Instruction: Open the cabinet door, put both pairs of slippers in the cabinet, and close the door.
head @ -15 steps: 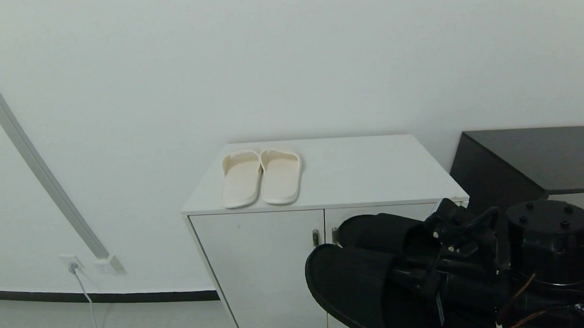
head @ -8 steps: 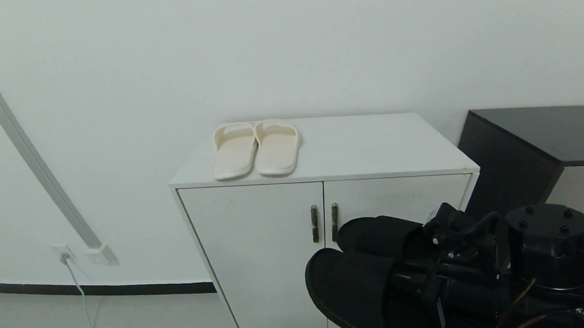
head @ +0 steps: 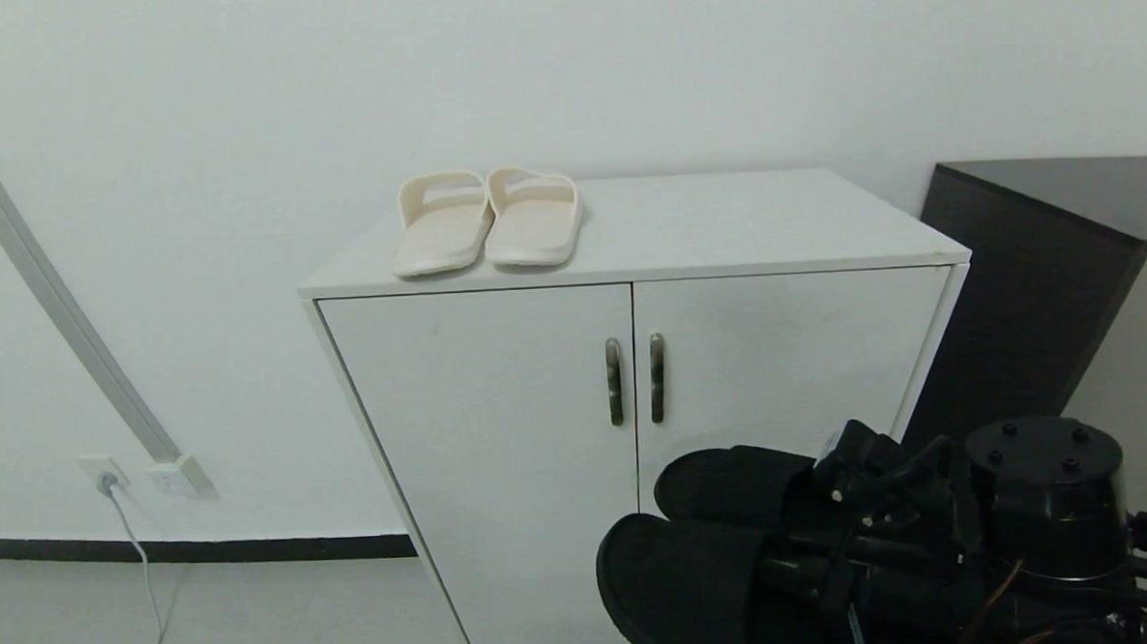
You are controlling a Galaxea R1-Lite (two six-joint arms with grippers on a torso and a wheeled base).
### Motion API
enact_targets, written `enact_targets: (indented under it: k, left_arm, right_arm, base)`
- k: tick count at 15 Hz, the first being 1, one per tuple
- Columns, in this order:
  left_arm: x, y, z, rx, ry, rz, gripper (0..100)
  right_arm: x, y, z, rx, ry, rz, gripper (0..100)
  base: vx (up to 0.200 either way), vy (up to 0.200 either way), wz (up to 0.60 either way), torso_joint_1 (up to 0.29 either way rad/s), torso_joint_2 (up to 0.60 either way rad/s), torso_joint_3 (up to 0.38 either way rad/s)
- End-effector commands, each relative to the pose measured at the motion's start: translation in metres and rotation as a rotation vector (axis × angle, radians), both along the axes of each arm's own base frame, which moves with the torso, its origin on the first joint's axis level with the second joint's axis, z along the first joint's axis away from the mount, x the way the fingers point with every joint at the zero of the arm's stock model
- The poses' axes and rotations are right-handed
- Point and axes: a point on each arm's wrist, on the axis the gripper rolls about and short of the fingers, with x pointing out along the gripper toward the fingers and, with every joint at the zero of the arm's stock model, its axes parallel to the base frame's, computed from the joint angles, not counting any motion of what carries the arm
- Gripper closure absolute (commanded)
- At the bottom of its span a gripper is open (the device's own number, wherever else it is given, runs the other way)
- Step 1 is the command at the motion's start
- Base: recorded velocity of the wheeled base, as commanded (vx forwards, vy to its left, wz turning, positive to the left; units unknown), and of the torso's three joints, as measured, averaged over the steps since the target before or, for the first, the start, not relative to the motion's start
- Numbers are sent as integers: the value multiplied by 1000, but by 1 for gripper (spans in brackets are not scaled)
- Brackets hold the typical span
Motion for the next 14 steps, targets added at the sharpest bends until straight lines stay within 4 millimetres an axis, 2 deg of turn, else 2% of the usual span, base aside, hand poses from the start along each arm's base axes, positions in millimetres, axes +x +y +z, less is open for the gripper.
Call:
enact_targets:
  k: [1,10,14]
  left_arm:
    - [0,0,0,1,1,0,0]
    - [1,0,0,1,10,-14,0]
    - [1,0,0,1,15,-17,0]
  right_arm:
    - [-2,1,-3,-3,11,20,100]
    - [-8,0,-15,-24,25,31,100]
    - [-8,0,-15,-23,24,32,100]
  base:
    - [0,0,0,-139,466,344]
    - [0,0,0,-70,441,366]
    - [0,0,0,-1,38,27]
